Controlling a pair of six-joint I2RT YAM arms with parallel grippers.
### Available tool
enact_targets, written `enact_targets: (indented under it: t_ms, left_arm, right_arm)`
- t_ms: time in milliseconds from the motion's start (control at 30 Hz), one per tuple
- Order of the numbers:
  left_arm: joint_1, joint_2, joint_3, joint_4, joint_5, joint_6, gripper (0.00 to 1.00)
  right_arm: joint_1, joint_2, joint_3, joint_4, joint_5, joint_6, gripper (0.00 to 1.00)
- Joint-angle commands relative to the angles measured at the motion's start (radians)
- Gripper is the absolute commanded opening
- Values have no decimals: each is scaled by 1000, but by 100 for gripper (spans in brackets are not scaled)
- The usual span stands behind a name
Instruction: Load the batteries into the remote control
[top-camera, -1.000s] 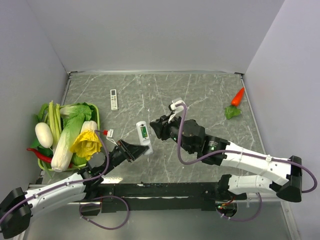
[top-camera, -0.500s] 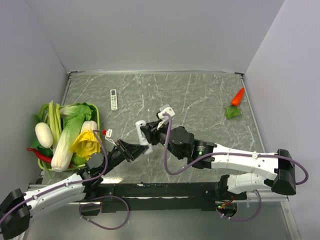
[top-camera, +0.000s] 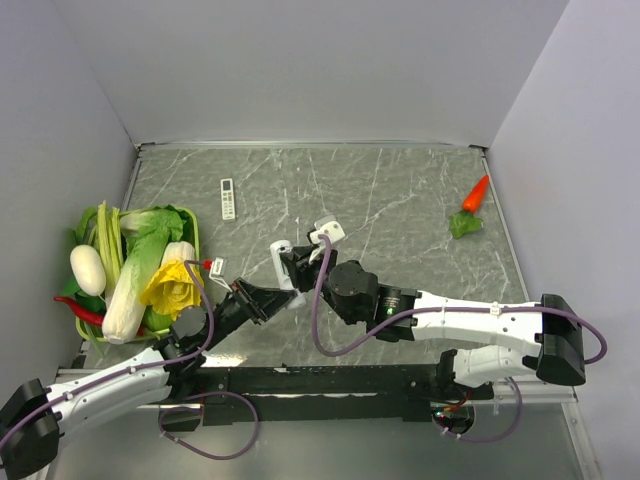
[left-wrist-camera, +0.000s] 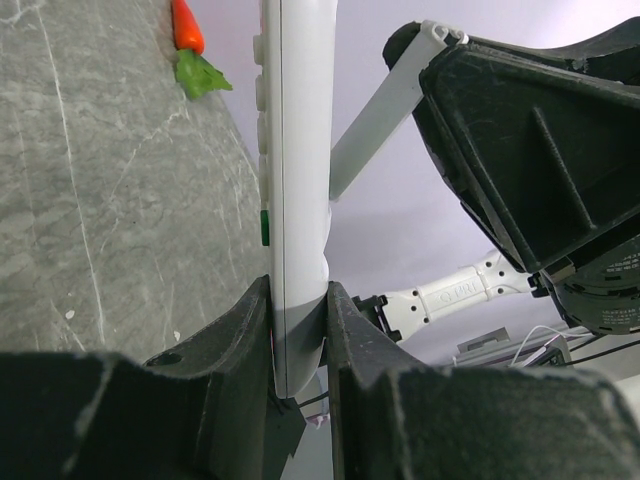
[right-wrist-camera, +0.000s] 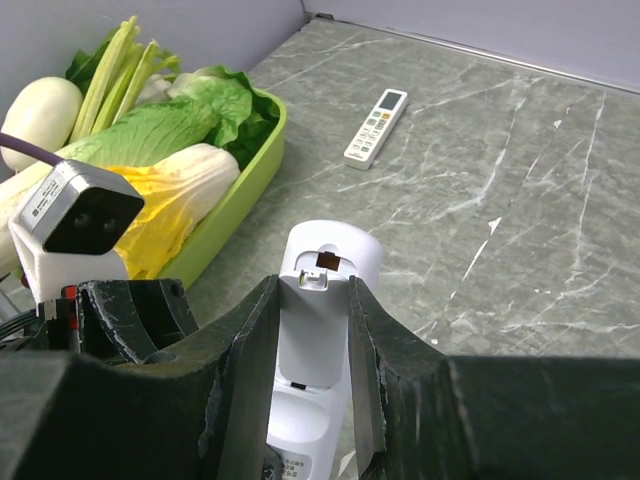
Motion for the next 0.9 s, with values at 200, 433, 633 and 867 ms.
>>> enact_targets:
  t_ms: [200, 433, 633, 867]
  left_arm:
    - [2, -24, -47, 80, 18, 7, 2]
    - [3, -34, -47, 77, 18, 7, 2]
    - [2, -34, -47, 80, 18, 7, 2]
    - [3, -54, -47, 68, 18, 12, 2]
  right_arm:
    - [22, 21, 10, 25, 49, 29, 0]
    - [37, 34, 20, 19, 72, 69, 0]
    - [43, 46, 30, 16, 88, 69, 0]
    - [45, 81, 49, -43, 77, 71, 0]
